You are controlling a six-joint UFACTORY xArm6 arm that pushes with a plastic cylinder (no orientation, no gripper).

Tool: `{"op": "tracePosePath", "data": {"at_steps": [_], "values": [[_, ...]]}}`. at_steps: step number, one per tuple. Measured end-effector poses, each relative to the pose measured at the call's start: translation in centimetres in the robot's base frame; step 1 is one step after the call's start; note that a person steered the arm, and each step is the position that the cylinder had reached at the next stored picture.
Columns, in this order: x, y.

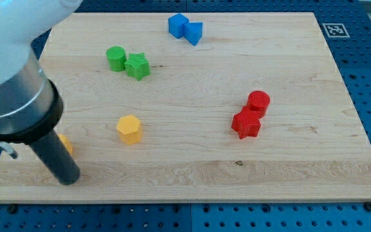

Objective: Move the yellow heart to the center left of the board

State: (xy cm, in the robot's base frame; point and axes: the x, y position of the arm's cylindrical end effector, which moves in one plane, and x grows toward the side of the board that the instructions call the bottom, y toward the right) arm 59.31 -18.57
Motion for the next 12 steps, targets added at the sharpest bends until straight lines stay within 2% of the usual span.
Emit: {"op": "tracePosePath", "data": {"at_steps": [2, 4, 5, 8, 9, 11, 12], "values": [[-2.7, -4.1], [-9.8, -4.4], [-11.2, -4.6], [-9.7, -9.3], [-7.2, -9.6], [-1.6, -8.3], [-1.2, -6.5]]}}
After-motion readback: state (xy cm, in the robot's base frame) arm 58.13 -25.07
